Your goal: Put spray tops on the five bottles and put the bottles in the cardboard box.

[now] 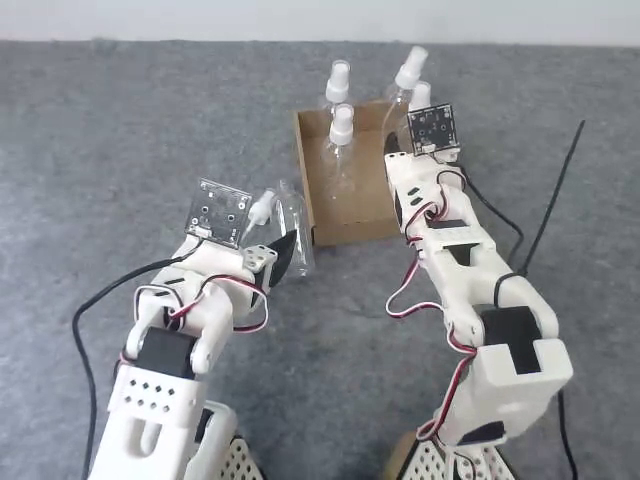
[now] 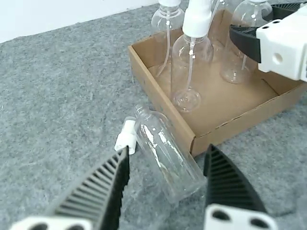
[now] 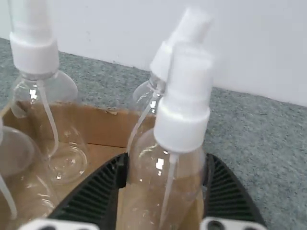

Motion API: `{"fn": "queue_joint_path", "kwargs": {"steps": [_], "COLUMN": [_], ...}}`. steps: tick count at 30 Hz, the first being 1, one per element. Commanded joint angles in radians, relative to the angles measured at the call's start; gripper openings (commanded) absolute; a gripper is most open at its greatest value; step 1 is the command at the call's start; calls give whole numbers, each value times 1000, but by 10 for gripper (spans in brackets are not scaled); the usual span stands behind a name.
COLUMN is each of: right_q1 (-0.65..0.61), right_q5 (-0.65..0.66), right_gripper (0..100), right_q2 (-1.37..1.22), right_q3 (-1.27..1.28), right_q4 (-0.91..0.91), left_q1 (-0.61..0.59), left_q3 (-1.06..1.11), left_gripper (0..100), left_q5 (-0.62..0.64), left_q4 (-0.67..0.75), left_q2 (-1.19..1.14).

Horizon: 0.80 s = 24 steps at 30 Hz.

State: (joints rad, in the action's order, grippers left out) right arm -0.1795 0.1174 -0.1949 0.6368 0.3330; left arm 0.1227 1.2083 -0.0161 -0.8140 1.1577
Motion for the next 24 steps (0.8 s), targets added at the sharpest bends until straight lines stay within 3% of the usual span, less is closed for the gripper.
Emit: {"fn": "queue_joint_path", "kwargs": {"steps": [1,12,18,24], "right_q1": [2,1,1,1], "right_q5": [12,12,12,12], "right_gripper": [173,178,279,289], "right_q2": [13,22,22,22], "right_q3": [-64,-64,-64,-63], "right_q4": [16,16,15,15], "left_q1": [-3,-3,-3,-3], "left_q3": [-5,-5,-5,-5], "left_gripper": [231,231,231,231], "left_q5": [0,0,0,0], "left_q4": [26,26,25,25], "left_q2": [23,23,23,23]}}
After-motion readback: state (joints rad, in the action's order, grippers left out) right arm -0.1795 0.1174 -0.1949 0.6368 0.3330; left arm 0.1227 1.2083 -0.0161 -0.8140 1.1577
